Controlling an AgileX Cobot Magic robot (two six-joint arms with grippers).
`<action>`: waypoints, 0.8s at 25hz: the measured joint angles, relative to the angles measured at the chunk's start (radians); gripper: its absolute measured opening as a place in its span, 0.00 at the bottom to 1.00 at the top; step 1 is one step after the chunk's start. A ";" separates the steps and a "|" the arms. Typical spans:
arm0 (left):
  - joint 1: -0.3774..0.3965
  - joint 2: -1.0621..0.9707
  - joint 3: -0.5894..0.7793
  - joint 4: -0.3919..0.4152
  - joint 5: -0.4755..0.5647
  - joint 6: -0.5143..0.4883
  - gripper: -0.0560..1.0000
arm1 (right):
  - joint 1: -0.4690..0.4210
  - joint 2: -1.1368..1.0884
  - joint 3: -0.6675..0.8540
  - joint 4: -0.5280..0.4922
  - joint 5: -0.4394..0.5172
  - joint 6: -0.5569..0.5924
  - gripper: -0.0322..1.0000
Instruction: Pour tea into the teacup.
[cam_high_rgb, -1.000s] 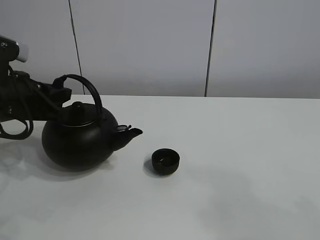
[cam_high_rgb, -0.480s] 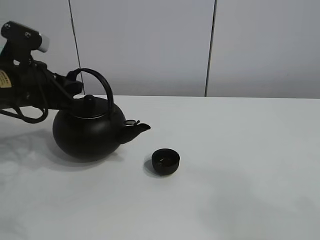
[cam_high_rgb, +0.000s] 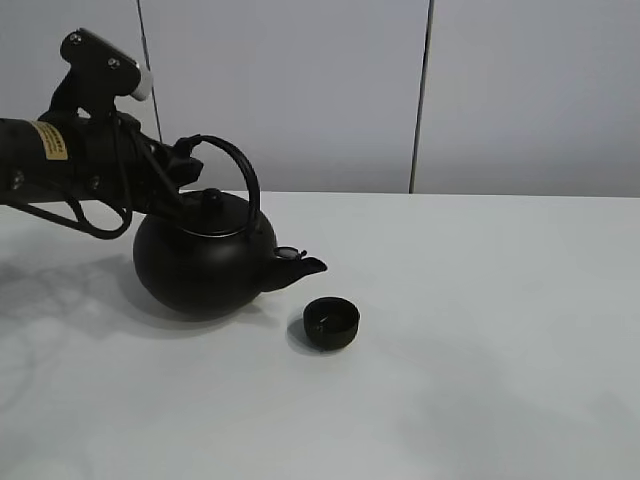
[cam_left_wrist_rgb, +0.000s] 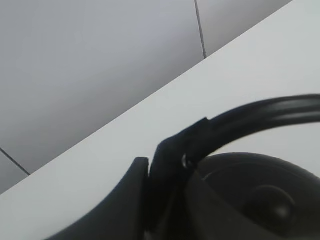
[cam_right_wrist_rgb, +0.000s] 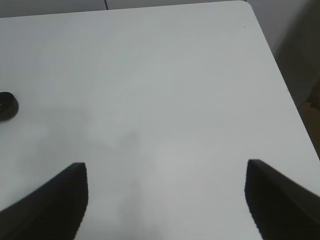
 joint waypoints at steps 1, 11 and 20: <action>0.000 0.001 -0.004 -0.003 0.006 0.001 0.16 | 0.000 0.000 0.000 0.000 0.000 0.000 0.60; -0.022 0.001 -0.009 0.018 0.038 0.035 0.16 | 0.000 0.000 0.000 0.000 0.000 0.000 0.60; -0.023 0.001 -0.009 0.018 0.042 0.072 0.16 | 0.000 0.000 0.000 0.000 0.000 0.000 0.60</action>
